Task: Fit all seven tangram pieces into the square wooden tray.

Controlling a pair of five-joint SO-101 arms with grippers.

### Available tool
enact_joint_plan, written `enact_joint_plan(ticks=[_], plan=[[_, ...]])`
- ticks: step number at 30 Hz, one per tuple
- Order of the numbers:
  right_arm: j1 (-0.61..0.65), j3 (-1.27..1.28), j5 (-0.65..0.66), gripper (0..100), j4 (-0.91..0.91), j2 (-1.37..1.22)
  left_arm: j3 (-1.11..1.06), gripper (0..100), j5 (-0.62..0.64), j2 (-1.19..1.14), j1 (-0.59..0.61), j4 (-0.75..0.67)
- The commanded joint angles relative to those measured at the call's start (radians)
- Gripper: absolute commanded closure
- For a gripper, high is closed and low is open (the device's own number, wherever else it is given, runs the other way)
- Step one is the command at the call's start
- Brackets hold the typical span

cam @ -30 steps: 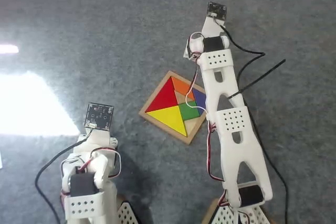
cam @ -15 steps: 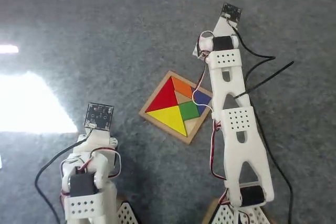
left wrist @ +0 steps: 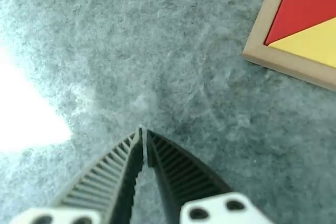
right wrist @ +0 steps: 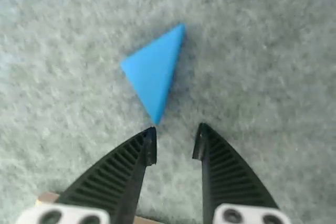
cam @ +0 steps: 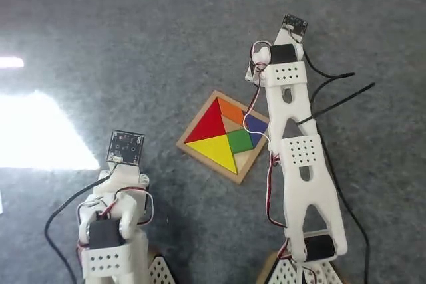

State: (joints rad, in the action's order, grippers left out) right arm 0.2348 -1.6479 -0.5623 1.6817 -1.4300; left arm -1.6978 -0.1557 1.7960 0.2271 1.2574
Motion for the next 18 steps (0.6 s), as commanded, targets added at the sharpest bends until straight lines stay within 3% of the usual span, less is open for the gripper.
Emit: enact_joint_plan(ticks=[1,11,18], plan=[[0.033,-0.029,0.058,84.5,-0.018,0.059,0.015,99,-0.006,0.02,-0.005,0.005],[0.073,-0.031,0.252,84.7,-0.476,0.025,0.015,99,-0.006,0.02,-0.005,0.005],[0.056,-0.032,0.252,84.4,-0.498,-0.012,0.015,99,-0.006,0.02,-0.005,0.005]])
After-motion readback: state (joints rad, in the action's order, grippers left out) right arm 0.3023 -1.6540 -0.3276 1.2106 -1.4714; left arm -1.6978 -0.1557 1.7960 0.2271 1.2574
